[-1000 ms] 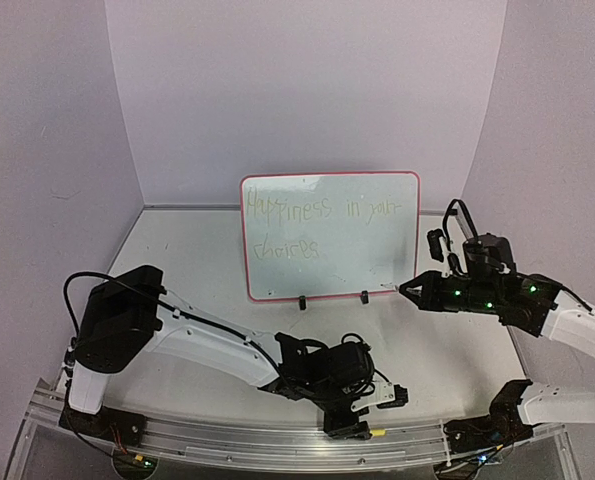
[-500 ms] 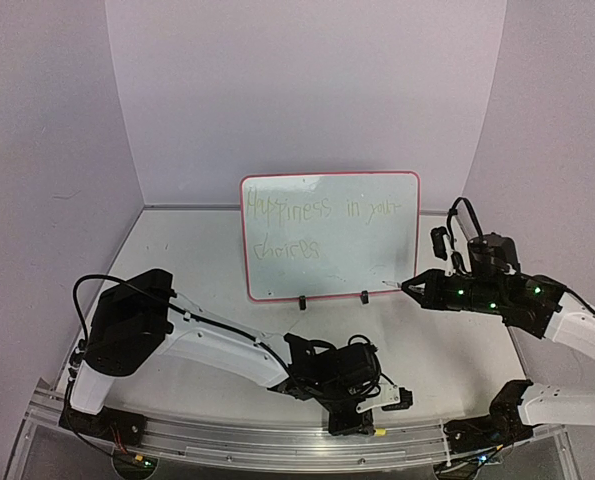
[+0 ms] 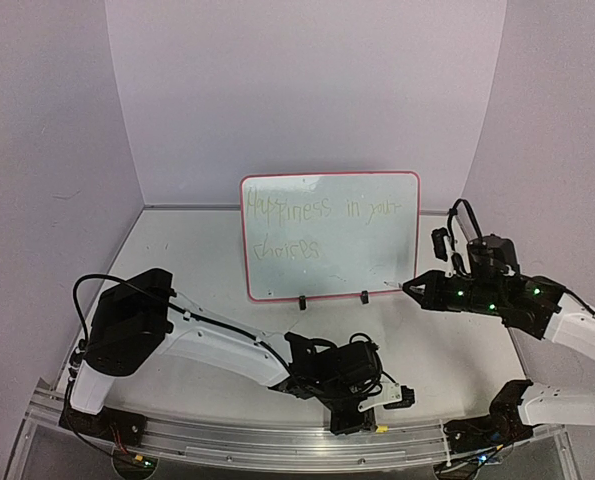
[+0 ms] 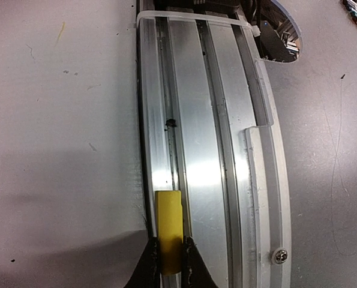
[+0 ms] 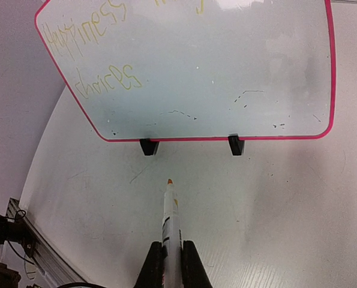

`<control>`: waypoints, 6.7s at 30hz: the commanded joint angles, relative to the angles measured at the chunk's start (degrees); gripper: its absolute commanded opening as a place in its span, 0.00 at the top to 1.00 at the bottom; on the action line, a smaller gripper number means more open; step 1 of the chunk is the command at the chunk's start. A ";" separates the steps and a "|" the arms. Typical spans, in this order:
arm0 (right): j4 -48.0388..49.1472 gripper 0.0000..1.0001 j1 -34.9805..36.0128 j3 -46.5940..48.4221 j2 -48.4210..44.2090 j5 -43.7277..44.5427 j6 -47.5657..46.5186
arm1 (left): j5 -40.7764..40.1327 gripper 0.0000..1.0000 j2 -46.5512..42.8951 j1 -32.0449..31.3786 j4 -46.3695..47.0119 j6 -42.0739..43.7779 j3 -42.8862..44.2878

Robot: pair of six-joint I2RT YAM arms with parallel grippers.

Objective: Write a sentence on the whiteboard
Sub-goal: Pick up the pen cap from the corner of the board, then insert the whiteboard marker without the cap into the pen cap, then pass from the right arm to the left

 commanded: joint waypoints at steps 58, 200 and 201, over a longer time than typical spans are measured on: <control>9.47 1.00 -2.99 1.91 15.26 -54.15 -4.12 | 10.09 1.00 -38.95 18.97 27.24 -17.37 -37.28; 15.98 1.00 -2.16 1.83 18.43 -64.82 -4.80 | 19.90 0.85 -32.28 19.00 24.74 -17.48 -25.70; 15.98 1.00 -2.14 1.86 18.47 -64.84 -4.88 | 20.11 0.89 -32.13 18.98 24.65 -17.46 -25.51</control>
